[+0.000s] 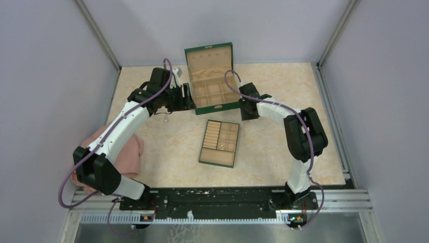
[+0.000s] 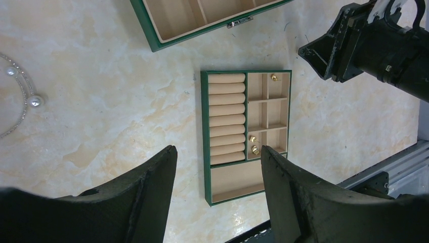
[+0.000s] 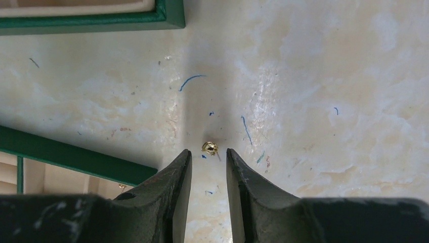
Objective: Organize the mixed jewelry
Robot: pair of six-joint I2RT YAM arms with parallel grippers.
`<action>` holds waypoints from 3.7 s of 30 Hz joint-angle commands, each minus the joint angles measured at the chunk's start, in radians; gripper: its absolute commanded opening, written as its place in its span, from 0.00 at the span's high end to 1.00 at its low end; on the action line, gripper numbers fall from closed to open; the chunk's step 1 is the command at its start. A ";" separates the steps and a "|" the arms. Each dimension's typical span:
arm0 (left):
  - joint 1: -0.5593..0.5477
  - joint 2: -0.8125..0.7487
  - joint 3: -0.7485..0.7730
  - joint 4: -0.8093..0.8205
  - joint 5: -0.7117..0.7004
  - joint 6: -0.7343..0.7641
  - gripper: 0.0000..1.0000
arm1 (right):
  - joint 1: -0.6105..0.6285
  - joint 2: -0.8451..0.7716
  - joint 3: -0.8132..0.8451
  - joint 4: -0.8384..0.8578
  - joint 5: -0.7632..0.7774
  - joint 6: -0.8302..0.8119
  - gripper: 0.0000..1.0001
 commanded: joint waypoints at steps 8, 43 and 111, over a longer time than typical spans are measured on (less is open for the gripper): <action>0.005 -0.026 -0.007 0.024 0.015 -0.017 0.32 | -0.006 0.020 0.036 -0.021 -0.006 -0.025 0.67; 0.004 0.003 0.012 0.032 0.024 -0.008 0.32 | -0.007 0.052 0.035 -0.055 0.100 -0.004 0.78; 0.005 0.013 0.004 0.043 0.017 0.009 0.32 | -0.027 -0.290 -0.068 -0.119 -0.216 0.085 0.98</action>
